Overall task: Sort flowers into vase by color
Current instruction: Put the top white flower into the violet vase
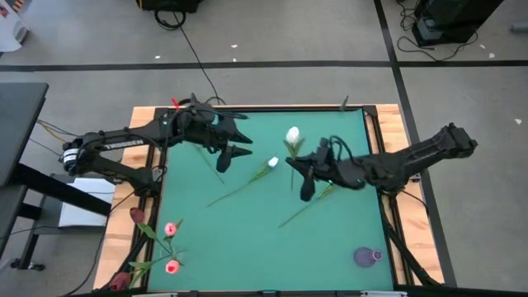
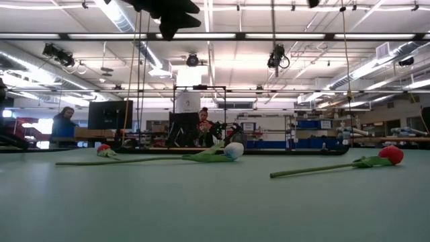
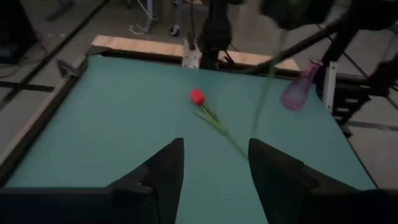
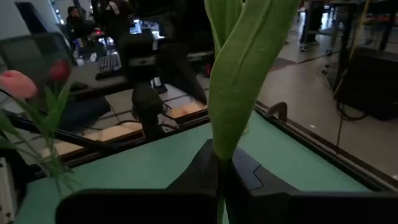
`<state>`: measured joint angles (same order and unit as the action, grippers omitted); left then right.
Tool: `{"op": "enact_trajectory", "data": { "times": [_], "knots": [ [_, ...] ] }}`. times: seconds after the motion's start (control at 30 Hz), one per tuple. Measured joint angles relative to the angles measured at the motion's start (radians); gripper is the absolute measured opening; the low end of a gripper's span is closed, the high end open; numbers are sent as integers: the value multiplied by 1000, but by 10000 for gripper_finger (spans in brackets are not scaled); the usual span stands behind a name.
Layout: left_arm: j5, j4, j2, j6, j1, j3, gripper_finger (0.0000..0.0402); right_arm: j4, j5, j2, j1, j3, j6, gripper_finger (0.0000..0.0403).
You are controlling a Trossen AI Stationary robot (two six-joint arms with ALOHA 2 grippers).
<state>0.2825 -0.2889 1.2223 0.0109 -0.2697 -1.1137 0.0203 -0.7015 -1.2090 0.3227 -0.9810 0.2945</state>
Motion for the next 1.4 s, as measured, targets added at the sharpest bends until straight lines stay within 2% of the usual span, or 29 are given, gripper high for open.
{"op": "enact_trajectory", "data": {
  "times": [0.1,0.2,0.43,0.53,0.63,0.8,0.97,1.17,1.4],
  "knots": [
    [0,-18,-28,0,-24,0,188,-69,-114,51,109,0,44,12],
    [0,-21,-42,1,-41,0,185,-120,-181,99,222,0,75,12],
    [7,-60,-41,4,-44,0,180,-143,-403,173,481,0,121,12],
    [9,-88,-41,-2,-41,0,180,-146,-450,187,580,0,122,12],
    [2,-109,-41,0,-41,0,180,-148,-458,199,662,0,115,12],
    [-90,-122,-41,45,-41,0,180,-149,-458,231,795,0,95,12],
    [-95,-114,-41,41,-36,0,180,-191,-463,263,964,0,69,12],
    [-96,-119,-40,3,-35,0,180,-362,-465,328,1142,0,172,12],
    [-95,-119,-40,133,-34,0,180,-509,-423,347,1277,0,290,11]
  ]
}}
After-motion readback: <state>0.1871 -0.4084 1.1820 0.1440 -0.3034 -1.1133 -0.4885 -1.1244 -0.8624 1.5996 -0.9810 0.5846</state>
